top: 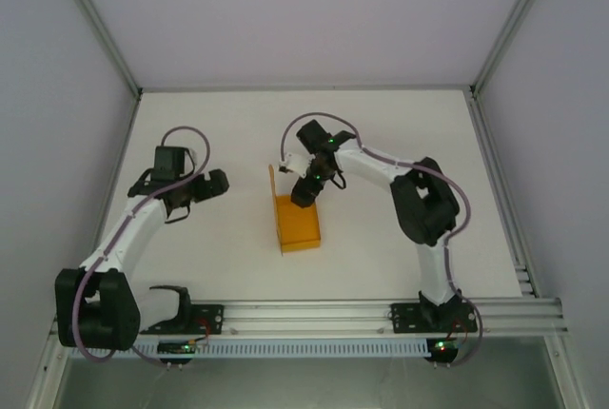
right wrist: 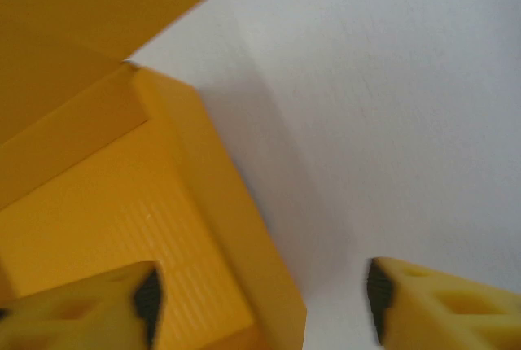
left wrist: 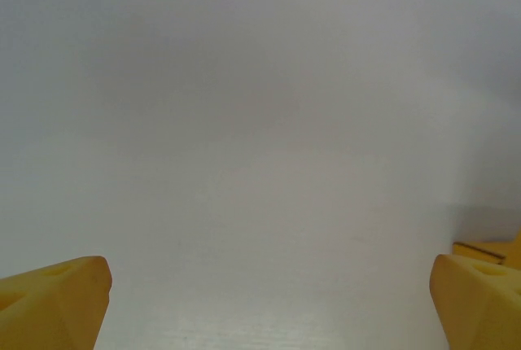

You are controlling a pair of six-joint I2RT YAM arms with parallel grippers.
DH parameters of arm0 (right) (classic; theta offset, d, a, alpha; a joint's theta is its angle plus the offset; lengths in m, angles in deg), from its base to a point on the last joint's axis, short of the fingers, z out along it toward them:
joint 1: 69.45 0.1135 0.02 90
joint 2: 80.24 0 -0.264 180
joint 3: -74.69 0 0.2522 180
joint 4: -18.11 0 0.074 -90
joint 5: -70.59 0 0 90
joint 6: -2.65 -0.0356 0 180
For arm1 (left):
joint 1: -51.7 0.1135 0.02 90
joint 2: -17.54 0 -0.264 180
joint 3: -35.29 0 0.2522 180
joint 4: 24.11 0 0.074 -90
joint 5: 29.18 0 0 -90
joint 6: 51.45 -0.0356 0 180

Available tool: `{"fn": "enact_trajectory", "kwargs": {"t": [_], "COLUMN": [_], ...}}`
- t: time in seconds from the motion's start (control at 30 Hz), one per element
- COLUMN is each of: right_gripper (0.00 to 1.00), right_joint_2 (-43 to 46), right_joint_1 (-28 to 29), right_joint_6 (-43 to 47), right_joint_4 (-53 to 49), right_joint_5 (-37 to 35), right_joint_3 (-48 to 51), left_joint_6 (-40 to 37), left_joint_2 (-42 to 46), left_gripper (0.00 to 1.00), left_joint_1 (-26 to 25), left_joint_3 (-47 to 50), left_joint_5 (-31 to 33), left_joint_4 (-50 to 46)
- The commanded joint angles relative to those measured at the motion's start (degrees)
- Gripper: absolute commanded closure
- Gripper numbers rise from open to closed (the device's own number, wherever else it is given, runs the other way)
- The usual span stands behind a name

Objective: Assemble paper box

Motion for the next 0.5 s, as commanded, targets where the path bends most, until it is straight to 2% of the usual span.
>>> {"fn": "enact_trajectory", "kwargs": {"t": [0.0,0.1,0.23,0.4,0.47], "right_gripper": [0.47,0.64,0.78,0.82,0.82], "right_joint_2": [-2.4,-1.3,3.3,9.5,11.6], "right_joint_1": [0.1,0.0,0.0,1.1,2.5], "right_joint_6": [0.7,-3.8,-13.4,-38.8,-48.7], "right_joint_4": [-1.5,3.4,10.5,12.2,10.1], "right_joint_5": [0.5,-1.3,-7.5,-26.1,-30.7], "right_joint_3": [-3.6,-0.8,7.1,15.9,18.8], "left_joint_6": [4.2,4.5,4.1,5.5,5.5], "left_joint_2": [1.5,1.4,0.8,-0.1,-0.1], "left_gripper": [0.00,0.01,0.00,0.00,0.00], "left_joint_1": [0.6,0.6,0.6,0.5,0.5], "left_joint_3": [0.7,0.8,-0.1,-1.1,-1.0], "left_joint_5": [-1.8,-1.6,-1.2,2.3,2.3], "left_joint_4": [0.2,1.0,0.9,0.1,0.9]}}
